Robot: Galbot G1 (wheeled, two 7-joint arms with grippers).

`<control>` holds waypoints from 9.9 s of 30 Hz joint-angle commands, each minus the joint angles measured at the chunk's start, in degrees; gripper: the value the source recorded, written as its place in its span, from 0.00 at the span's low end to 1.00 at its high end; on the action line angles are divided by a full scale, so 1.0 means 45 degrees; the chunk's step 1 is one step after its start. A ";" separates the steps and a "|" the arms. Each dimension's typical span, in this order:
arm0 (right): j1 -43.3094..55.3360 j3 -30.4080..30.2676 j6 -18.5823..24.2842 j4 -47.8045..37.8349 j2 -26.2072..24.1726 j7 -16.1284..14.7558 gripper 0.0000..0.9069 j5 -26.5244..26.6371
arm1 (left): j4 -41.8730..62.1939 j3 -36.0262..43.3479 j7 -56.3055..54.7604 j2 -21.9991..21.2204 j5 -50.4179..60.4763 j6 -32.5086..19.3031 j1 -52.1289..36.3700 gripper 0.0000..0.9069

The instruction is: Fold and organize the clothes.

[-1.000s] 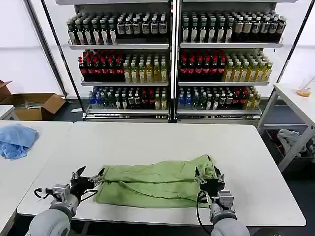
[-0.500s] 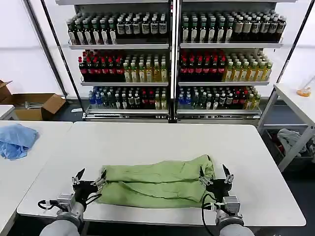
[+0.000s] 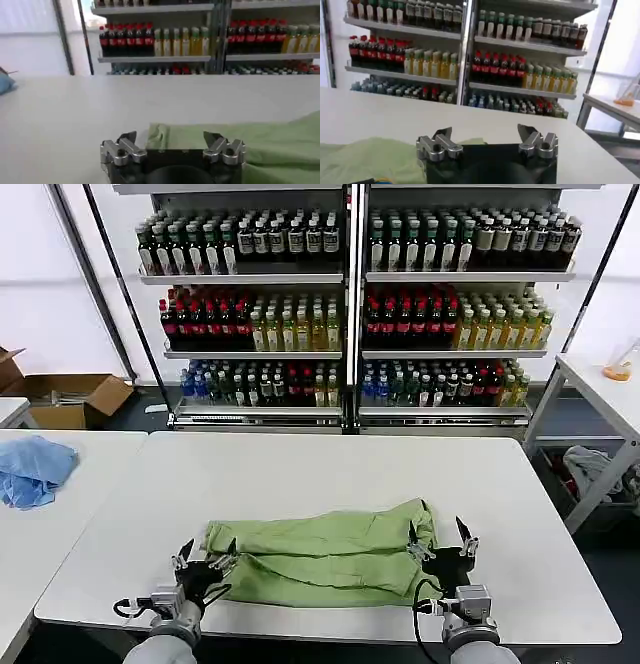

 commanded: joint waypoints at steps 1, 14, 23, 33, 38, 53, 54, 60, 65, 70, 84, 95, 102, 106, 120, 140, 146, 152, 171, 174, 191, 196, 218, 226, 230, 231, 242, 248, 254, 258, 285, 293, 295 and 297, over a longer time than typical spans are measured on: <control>0.0064 -0.0035 0.0005 0.0006 -0.0091 0.0014 1.00 -0.0005 | 0.1233 0.0254 -0.0258 -0.0670 0.0486 -0.0021 -0.0662 0.66; 0.0206 -0.0013 -0.0121 0.0052 -0.0082 0.0072 1.00 0.0144 | 0.1188 0.0255 -0.0316 -0.0734 0.0454 -0.0637 -0.0033 0.02; 0.0240 0.0020 -0.0108 0.0146 -0.0108 0.0104 1.00 0.0191 | 0.0789 -0.0989 -0.0239 -0.0322 -0.0244 -0.0672 -0.0114 0.03; 0.0335 0.0231 -0.0074 0.0201 -0.0357 0.0123 1.00 0.0374 | -0.0764 -0.3763 -0.0494 0.1571 -0.0204 -0.0187 -0.0074 0.03; 0.0423 0.0201 -0.0087 0.0204 -0.0424 0.0129 1.00 0.0417 | -0.1713 -0.4718 -0.0361 0.1933 -0.0921 0.0031 -0.0005 0.03; 0.0554 0.0074 -0.0019 0.0054 -0.0614 0.0071 1.00 0.0453 | -0.3626 0.0411 0.0656 -0.0610 -0.7032 0.0033 -0.0349 0.03; 0.0533 0.0095 -0.0002 0.0052 -0.0605 0.0045 1.00 0.0460 | -0.3473 0.0739 0.0685 -0.0766 -0.7008 0.0013 -0.0461 0.03; 0.0571 0.0057 0.0032 -0.0029 -0.0535 0.0055 1.00 0.0480 | -0.2323 0.2329 0.0484 -0.1485 -0.6656 -0.0055 -0.1054 0.03; 0.0655 -0.0043 0.0047 -0.0109 -0.0503 0.0072 1.00 0.0515 | -0.1178 0.3036 0.0400 -0.1934 -0.6141 -0.0086 -0.1714 0.03; 0.0662 -0.0029 0.0061 -0.0153 -0.0392 0.0083 1.00 0.0535 | 0.0111 0.3406 0.0729 -0.2330 -0.5206 -0.0174 -0.2306 0.03; 0.0618 0.0093 0.0191 -0.0172 -0.0556 0.0080 1.00 0.0700 | 0.1047 0.4062 0.2083 -0.2313 -0.2578 -0.0882 -0.3070 1.00; 0.0854 -0.0110 0.0256 -0.0324 -0.0506 0.0069 1.00 0.0715 | -0.1087 0.1741 0.1905 -0.1443 -0.1905 -0.0930 -0.1183 1.00; 0.0962 -0.0175 0.0264 -0.0384 -0.0485 0.0062 1.00 0.0708 | -0.0835 -0.1156 0.1278 -0.0141 -0.1395 -0.1168 -0.0072 1.00; 0.0962 -0.0178 0.0268 -0.0409 -0.0503 0.0063 1.00 0.0701 | -0.0574 -0.1294 0.0964 0.0115 -0.2248 -0.0775 0.0129 1.00; 0.0823 0.0084 0.0260 -0.0291 -0.0561 0.0077 1.00 0.0710 | 0.0642 0.0047 0.1321 -0.0212 -0.3947 0.0534 -0.0604 1.00; 0.0751 0.0195 0.0240 -0.0198 -0.0493 0.0103 1.00 0.0708 | 0.1874 -0.0256 0.1908 -0.0713 -0.7370 0.0337 -0.1566 0.03; 0.0700 0.0286 0.0262 -0.0186 -0.0519 0.0102 1.00 0.0715 | 0.2023 -0.0591 0.2082 -0.0917 -0.8601 0.0342 -0.1538 0.03; 0.0718 0.0323 0.0272 -0.0185 -0.0541 0.0108 1.00 0.0761 | 0.1918 -0.1321 0.2132 -0.1256 -1.0172 0.0377 -0.1588 0.03; 0.1548 0.0503 0.0251 -0.0381 -0.1129 0.0151 1.00 0.1559 | -0.1259 -0.6708 0.1783 0.2920 -0.7411 0.1430 -0.2634 0.03; 0.1615 0.0498 0.0247 -0.0377 -0.1204 0.0149 1.00 0.1612 | -0.1661 -0.6662 0.1907 0.3748 -0.6881 0.1835 -0.3042 0.03; 0.1105 0.0869 0.0264 -0.0285 -0.1338 0.0149 1.00 0.1538 | 0.1374 0.3335 0.3202 -0.0223 0.4267 0.0783 -0.3910 0.03; 0.0944 0.1050 0.0281 -0.0243 -0.1365 0.0147 1.00 0.1539 | 0.1777 0.4576 0.3268 -0.0951 0.4247 0.1153 -0.5190 0.03; 0.1867 0.0379 0.0183 -0.0551 -0.1506 0.0034 1.00 0.2042 | 0.2702 0.5284 0.0750 -0.2675 -0.0894 -0.0556 -0.5722 1.00; 0.3748 -0.1359 -0.0754 -0.1227 -0.1461 0.0364 1.00 0.5560 | 0.0400 0.2663 0.0794 -0.2038 -0.1669 -0.0147 -0.3849 1.00; 0.4999 -0.2525 -0.1218 -0.2093 -0.0974 0.0756 1.00 0.7376 | -0.0038 0.0612 0.1003 -0.1514 -0.1390 -0.0283 -0.2911 1.00; 0.5282 -0.2810 -0.1224 -0.2348 -0.0798 0.0873 1.00 0.7682 | -0.0098 0.0150 0.1035 -0.1407 -0.1403 -0.0324 -0.2698 1.00; 0.7332 -0.4884 -0.1188 -0.5354 0.1126 0.2385 1.00 1.0098 | -0.0909 -0.1837 0.1026 -0.0917 -0.1504 -0.0519 -0.0890 1.00; 0.8009 -0.4856 -0.1050 -0.6900 0.1870 0.2779 1.00 1.0273 | -0.0907 -0.1883 0.1027 -0.0961 -0.1499 -0.0534 -0.0913 1.00; 0.8289 -0.4718 -0.0906 -0.7666 0.2052 0.2919 0.79 1.0224 | -0.0775 -0.1835 0.1026 -0.0984 -0.1503 -0.0555 -0.0941 1.00; 0.8349 -0.4609 -0.0711 -0.8077 0.2144 0.3067 0.41 1.0152 | -0.0716 -0.1822 0.1023 -0.1005 -0.1508 -0.0562 -0.0944 1.00; 1.1177 -0.4645 -0.1018 -1.0984 0.0955 0.0750 0.00 0.7667 | -0.0639 -0.1760 0.1068 -0.0988 -0.1653 -0.0564 -0.0917 1.00; 1.3201 -0.5003 -0.1409 -1.3112 0.0555 -0.1072 0.00 0.6026 | -0.0677 -0.1722 0.1141 -0.0977 -0.1618 -0.0517 -0.0901 1.00; 1.3295 -0.5054 -0.1462 -1.3278 0.0483 -0.1311 0.00 0.5614 | -0.0671 -0.1700 0.1166 -0.0953 -0.1603 -0.0506 -0.0897 1.00; 1.3247 -0.5049 -0.1758 -1.3258 0.0389 -0.1439 0.00 0.5160 | -0.0655 -0.1656 0.1186 -0.0929 -0.1558 -0.0496 -0.0899 1.00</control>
